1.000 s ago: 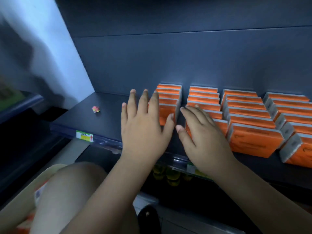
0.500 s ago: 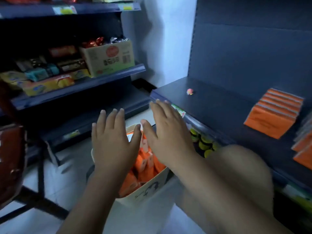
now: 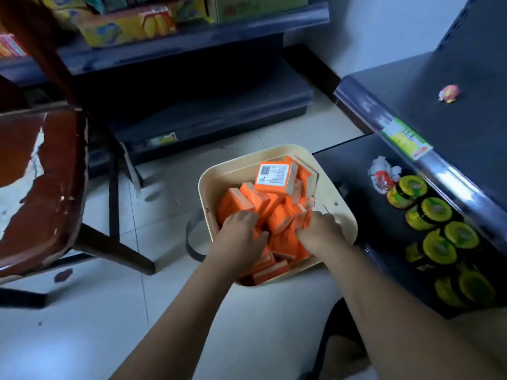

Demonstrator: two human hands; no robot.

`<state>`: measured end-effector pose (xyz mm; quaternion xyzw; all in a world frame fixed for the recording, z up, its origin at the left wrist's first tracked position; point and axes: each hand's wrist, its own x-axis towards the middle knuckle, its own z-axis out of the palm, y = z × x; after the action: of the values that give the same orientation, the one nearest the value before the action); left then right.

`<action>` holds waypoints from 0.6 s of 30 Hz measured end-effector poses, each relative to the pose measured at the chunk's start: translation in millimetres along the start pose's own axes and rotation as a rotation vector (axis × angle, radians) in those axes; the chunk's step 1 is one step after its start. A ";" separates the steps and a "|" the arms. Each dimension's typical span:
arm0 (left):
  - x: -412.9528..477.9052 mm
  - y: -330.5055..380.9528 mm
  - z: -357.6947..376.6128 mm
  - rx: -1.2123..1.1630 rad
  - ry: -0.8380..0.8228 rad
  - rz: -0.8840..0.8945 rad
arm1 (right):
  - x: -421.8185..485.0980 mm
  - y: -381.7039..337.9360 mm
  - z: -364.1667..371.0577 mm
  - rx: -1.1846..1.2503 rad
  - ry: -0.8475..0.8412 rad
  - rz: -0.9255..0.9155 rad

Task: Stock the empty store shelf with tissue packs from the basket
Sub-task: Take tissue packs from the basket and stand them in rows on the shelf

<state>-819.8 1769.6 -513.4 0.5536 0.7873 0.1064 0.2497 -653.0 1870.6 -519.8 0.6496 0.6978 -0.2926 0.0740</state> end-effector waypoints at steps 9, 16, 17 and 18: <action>78.8 -21.6 59.8 -0.005 -0.275 -0.421 | 51.0 2.5 7.6 -0.122 0.165 0.100; 91.5 -20.9 54.6 0.130 -0.348 -0.372 | 59.0 11.7 29.4 0.012 0.092 0.240; 89.8 -22.3 51.2 0.100 -0.334 -0.364 | 57.7 10.4 26.9 0.096 0.093 0.271; 87.5 -24.2 47.6 0.062 -0.293 -0.347 | 58.0 9.4 23.4 0.213 0.082 0.315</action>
<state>-838.2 1836.6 -588.8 0.4271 0.8288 -0.0438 0.3589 -658.9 1908.7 -570.0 0.7663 0.5551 -0.3229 0.0210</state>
